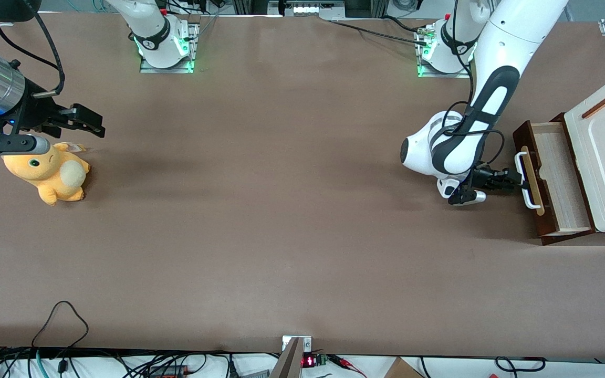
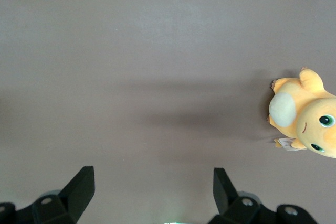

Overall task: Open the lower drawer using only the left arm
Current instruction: 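Pull the handle with the left gripper, sliding the drawer out, then open the left gripper and lift it away from the handle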

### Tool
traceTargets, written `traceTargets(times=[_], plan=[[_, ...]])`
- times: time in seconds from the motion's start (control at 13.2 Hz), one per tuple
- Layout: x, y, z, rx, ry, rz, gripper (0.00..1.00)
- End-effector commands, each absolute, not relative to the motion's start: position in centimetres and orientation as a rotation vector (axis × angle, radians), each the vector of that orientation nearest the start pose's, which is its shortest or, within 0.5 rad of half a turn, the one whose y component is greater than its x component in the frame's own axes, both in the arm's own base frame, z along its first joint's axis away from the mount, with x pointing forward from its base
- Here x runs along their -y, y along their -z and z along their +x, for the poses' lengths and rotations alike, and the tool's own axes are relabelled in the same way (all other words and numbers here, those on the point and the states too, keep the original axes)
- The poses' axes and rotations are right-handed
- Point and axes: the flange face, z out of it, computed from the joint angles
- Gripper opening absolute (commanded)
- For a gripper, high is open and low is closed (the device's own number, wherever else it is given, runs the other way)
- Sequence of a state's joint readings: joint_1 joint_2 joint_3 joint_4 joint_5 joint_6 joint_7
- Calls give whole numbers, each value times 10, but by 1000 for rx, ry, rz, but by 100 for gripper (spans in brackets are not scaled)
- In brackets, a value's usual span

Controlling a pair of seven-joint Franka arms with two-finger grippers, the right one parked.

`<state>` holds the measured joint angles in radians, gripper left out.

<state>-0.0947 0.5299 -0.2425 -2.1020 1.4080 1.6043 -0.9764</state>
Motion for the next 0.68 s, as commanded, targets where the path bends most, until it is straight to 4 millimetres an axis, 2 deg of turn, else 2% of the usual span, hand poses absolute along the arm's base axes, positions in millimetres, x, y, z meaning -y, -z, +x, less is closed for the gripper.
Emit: traceTargets(times=[0.0, 0.3, 0.38, 0.61], plan=[[91, -222, 540, -148, 59, -1958, 100], [116, -319, 559, -115, 30, -2263, 100], [118, -347, 565, -116, 33, -2348, 100], [108, -423, 566, 94, 9, -2658, 100]])
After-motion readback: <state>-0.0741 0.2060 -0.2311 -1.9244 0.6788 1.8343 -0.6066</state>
